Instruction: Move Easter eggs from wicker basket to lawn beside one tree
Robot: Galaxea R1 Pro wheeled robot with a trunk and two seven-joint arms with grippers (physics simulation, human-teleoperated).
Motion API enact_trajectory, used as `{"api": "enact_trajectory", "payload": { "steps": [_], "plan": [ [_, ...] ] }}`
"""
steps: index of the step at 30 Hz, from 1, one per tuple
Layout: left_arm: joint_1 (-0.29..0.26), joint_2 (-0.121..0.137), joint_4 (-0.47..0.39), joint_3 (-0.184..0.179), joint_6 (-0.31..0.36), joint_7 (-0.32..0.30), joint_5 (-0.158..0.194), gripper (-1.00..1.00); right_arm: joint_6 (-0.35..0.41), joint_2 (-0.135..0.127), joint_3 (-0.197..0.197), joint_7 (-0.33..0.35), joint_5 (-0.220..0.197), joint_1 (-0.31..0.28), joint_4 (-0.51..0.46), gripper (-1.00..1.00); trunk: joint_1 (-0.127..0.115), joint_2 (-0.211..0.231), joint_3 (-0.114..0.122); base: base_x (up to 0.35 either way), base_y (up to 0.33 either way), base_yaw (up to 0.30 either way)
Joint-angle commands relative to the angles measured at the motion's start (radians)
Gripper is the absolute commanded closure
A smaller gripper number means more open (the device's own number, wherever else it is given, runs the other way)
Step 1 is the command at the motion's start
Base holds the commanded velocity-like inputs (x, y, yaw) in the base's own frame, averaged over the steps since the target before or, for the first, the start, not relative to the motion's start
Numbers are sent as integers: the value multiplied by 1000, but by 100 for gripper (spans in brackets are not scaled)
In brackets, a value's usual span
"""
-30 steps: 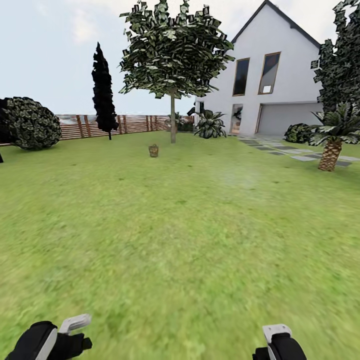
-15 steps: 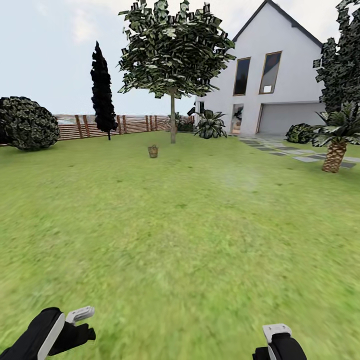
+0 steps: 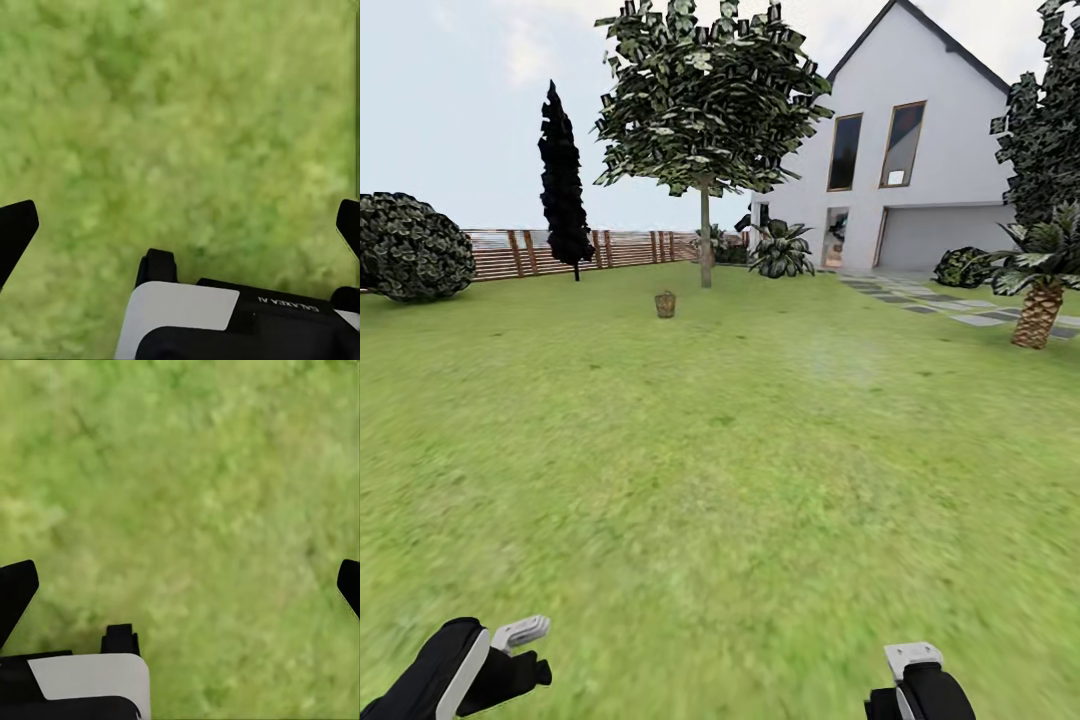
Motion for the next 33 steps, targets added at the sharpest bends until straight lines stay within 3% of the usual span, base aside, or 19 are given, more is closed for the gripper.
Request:
{"api": "enact_trajectory", "payload": {
  "steps": [1,15,19,21,23,27,33],
  "plan": [
    [-1,0,-1,3,4,-6,-4,-100,5,0,0,3,7,-1,-1,-100,1,-1,-1,338,0,0],
    [0,-2,-2,0,4,-8,-7,-100,3,-2,-2,2,16,-3,3,-100,1,-1,-1,338,0,0],
    [-1,-3,-1,-3,4,-7,-7,-100,5,-15,-2,6,33,-67,41,-100,1,-1,-1,338,0,0],
    [-1,-3,-1,-3,4,-6,-6,-100,4,-32,-2,9,31,-115,124,-100,1,-1,-1,338,0,0],
    [-1,-4,-1,-3,4,-6,-6,-100,2,-66,-3,14,27,-147,185,-100,1,-1,-1,338,0,0],
    [-1,-5,-1,-2,4,-3,-5,-100,0,-115,-3,45,-2,-171,228,-100,1,-1,-1,338,0,0],
    [-1,-5,-1,-2,3,-4,-4,-100,1,-129,-3,52,-9,-174,230,-100,1,-1,-1,338,0,0]
  ]
}}
